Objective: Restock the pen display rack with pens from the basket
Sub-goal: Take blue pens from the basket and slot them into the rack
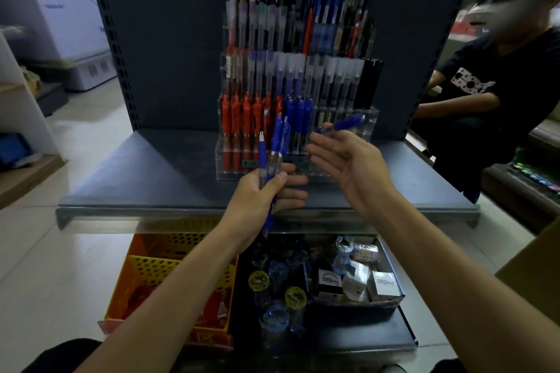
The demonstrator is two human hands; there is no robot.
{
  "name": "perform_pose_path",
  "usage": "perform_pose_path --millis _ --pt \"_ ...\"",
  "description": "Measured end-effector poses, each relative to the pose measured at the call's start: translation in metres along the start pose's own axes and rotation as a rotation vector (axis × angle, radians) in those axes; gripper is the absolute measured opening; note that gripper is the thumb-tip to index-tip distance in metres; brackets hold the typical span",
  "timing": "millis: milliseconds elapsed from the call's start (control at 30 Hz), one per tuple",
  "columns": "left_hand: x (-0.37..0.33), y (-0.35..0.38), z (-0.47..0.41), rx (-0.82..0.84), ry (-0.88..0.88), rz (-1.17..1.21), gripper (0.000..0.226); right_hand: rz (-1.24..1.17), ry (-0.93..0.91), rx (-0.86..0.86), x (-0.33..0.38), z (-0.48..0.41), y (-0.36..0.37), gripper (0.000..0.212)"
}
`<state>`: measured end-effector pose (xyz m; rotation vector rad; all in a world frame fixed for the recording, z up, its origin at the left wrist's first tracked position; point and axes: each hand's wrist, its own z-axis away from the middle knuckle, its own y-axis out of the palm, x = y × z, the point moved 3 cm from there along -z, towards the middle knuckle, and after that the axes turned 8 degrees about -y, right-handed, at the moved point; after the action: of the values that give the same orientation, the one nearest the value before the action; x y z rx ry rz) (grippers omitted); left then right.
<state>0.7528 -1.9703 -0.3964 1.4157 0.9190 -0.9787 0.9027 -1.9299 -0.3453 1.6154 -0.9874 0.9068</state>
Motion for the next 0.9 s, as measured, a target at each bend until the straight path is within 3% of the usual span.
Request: perform_pose_path --millis 200,333,500,733,900 --pt "-0.002 -0.001 -0.005 -0.005 0.017 -0.001 0.02 0.458 -0.232 0.0 0.01 -0.009 0.0 0.012" --pt "-0.005 0.0 -0.009 -0.017 0.084 -0.025 0.018 0.823 -0.409 -0.047 0.019 -0.024 0.006 0.018" --pt "-0.01 -0.001 -0.016 -0.068 0.123 -0.074 0.018 1.146 -0.357 0.049 0.017 -0.046 0.012 0.026" --pt "-0.012 0.004 -0.023 -0.014 0.096 0.038 0.021 1.266 -0.398 0.062 0.018 -0.058 0.013 0.026" --pt "-0.011 0.004 -0.025 -0.017 0.115 0.008 0.031 1.333 -0.322 0.162 -0.006 -0.056 0.007 0.025"
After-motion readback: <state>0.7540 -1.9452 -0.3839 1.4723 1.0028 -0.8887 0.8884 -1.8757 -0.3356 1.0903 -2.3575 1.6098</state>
